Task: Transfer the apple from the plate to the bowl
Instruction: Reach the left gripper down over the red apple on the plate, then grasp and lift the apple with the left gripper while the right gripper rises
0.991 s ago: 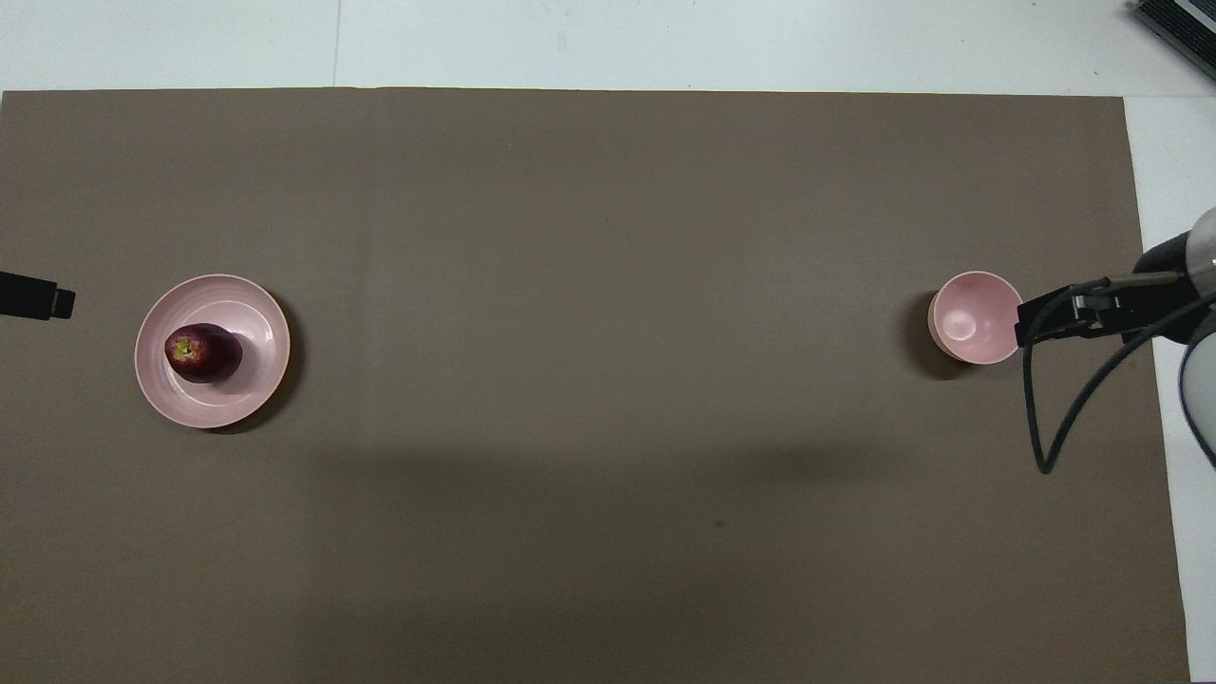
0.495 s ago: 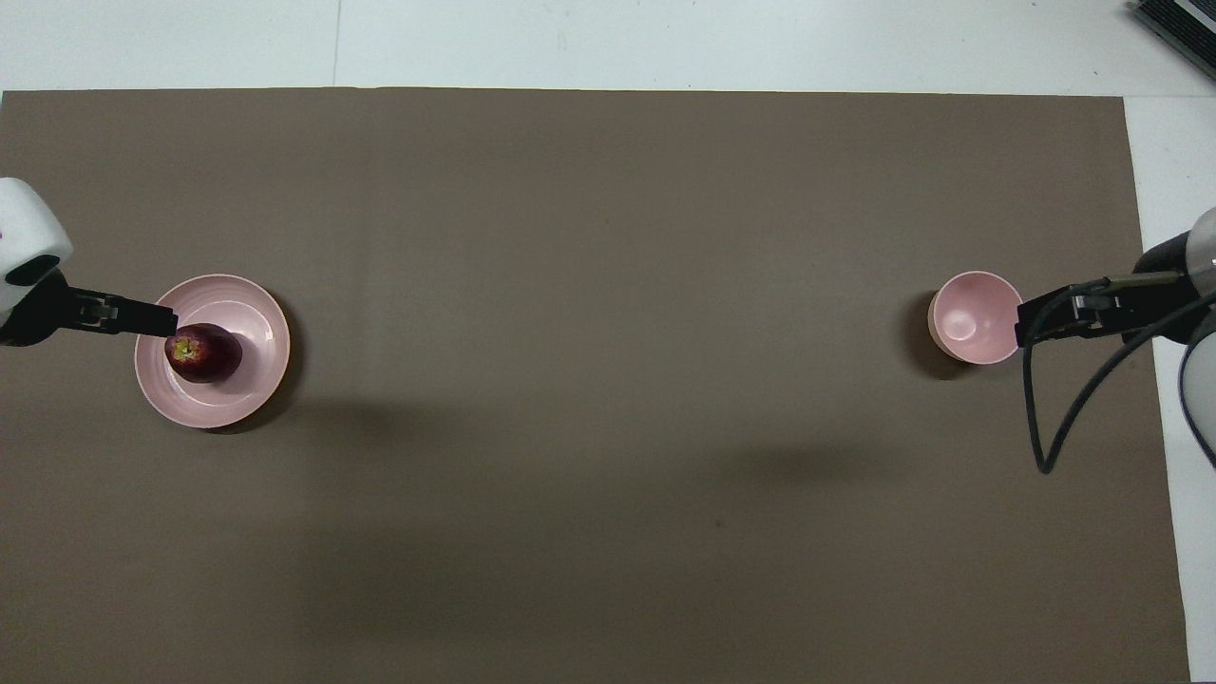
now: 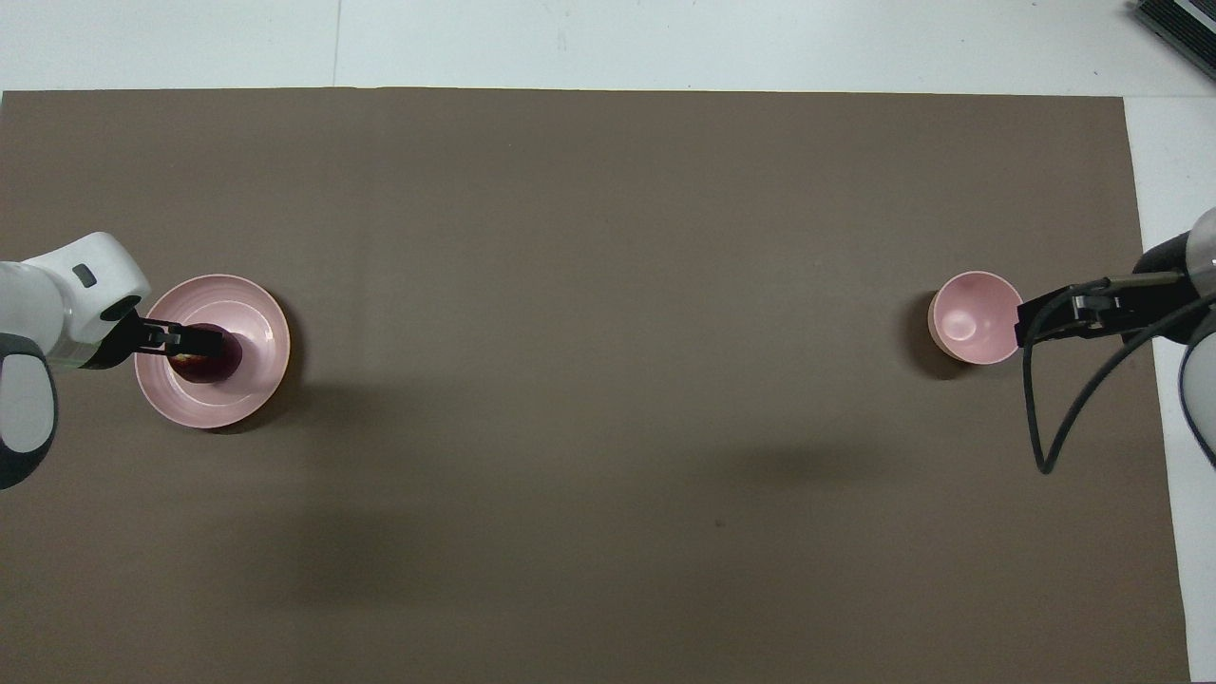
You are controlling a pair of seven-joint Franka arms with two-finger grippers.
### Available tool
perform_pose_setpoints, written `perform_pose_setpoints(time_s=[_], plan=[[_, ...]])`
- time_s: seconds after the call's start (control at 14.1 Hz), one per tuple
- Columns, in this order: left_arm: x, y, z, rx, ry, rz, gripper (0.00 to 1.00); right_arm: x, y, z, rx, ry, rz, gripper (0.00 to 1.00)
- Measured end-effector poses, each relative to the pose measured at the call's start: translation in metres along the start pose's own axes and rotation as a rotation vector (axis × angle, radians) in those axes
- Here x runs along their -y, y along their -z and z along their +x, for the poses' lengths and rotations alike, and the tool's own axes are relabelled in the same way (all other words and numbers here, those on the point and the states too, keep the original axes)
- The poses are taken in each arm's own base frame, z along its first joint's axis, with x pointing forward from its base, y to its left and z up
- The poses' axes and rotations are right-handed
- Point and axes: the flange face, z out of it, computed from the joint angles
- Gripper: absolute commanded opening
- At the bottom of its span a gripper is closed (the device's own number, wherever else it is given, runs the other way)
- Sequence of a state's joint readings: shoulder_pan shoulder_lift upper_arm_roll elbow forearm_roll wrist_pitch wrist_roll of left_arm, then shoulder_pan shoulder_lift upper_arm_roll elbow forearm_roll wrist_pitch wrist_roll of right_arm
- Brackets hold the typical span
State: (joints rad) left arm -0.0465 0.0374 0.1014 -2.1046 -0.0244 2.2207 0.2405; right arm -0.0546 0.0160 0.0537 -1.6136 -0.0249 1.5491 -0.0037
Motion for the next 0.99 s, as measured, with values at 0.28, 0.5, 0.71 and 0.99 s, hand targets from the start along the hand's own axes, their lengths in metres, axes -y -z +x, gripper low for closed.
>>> perform_pose_setpoints(time_s=[0.28, 0.5, 0.71, 0.99], plan=[[0.01, -0.04, -0.001, -0.015, 0.018, 0.014, 1.0, 0.001, -0.001, -0.001, 0.008, -0.004, 0.008, 1.0], [0.014, -0.069, -0.006, -0.006, 0.026, 0.018, 1.0, 0.004, -0.002, -0.002, 0.02, -0.036, 0.031, 1.0], [0.016, -0.08, -0.012, 0.011, 0.032, 0.016, 0.67, 0.009, -0.003, -0.004, 0.044, -0.113, 0.073, 1.0], [0.019, -0.078, -0.009, -0.016, 0.037, 0.023, 0.0, 0.021, -0.007, -0.011, 0.123, -0.271, 0.167, 1.0]])
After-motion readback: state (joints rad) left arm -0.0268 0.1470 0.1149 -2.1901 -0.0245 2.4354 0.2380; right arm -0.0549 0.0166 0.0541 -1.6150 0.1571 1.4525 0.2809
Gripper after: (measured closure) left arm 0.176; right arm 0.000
